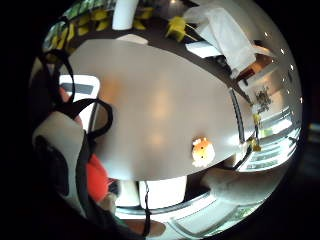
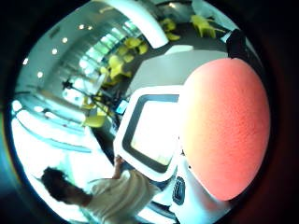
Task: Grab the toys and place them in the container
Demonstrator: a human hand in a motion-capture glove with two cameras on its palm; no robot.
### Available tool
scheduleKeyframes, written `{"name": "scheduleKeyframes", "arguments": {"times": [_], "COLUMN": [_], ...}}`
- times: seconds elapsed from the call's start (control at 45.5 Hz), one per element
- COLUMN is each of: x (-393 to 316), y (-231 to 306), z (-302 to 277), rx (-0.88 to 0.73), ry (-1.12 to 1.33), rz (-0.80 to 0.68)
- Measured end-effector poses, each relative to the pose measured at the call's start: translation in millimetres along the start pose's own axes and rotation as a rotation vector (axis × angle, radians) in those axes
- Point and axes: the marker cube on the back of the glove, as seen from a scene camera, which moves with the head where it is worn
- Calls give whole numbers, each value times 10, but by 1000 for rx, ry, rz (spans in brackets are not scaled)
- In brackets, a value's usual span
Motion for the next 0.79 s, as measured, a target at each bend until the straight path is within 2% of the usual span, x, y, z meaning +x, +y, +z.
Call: {"name": "scheduleKeyframes", "arguments": {"times": [0.308, 0.791], "x": [-1257, -1910], "y": [-102, -292], "z": [117, 560], "rx": [-62, -184], "ry": [-50, -55], "rz": [-226, -340]}}
